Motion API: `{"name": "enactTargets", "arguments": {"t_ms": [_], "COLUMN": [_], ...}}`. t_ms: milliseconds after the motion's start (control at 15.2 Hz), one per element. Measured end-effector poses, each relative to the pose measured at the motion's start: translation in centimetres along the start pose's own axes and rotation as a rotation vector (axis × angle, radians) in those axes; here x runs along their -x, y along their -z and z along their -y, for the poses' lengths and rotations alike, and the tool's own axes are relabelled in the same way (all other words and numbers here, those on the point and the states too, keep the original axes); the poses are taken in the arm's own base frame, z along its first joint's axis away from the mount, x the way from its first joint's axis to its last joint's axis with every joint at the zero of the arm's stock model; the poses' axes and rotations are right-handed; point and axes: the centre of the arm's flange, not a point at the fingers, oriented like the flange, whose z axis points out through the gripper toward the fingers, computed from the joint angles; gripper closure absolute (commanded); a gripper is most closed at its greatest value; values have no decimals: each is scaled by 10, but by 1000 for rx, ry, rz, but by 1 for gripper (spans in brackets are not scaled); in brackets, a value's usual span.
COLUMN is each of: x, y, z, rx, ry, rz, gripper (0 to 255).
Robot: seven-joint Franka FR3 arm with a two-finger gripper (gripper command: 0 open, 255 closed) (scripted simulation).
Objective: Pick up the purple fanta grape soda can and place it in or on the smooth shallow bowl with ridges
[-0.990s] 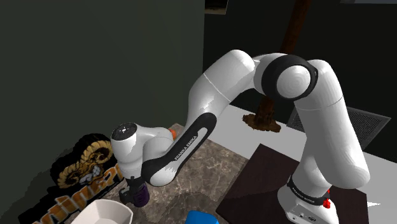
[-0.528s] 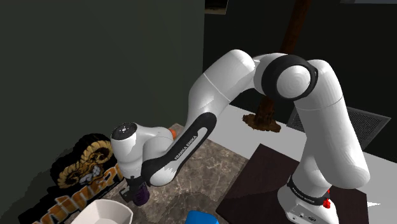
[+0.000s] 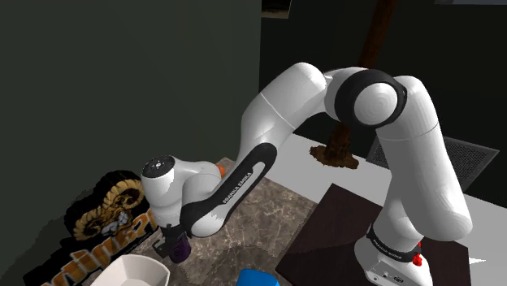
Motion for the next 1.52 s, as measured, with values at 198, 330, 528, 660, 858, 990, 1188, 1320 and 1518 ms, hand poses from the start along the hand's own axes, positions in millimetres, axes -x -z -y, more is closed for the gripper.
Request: {"name": "enactTargets", "arguments": {"t_ms": [198,330,528,660,858,990,1188,1320,1518], "x": [0,-1,-2,-3,-5,-5,-5,-6,-7], "y": [14,24,38,50,65,76,91,101,116], "z": [1,1,-1,-1,1,1,1,0,1], "rx": [0,0,0,0,0,0,0,0,0], "ry": [1,1,1,1,1,1,1,1,1], "rz": [1,1,2,1,1,1,1,2,1], "gripper": [255,255,255,255,255,255,255,255,255]}}
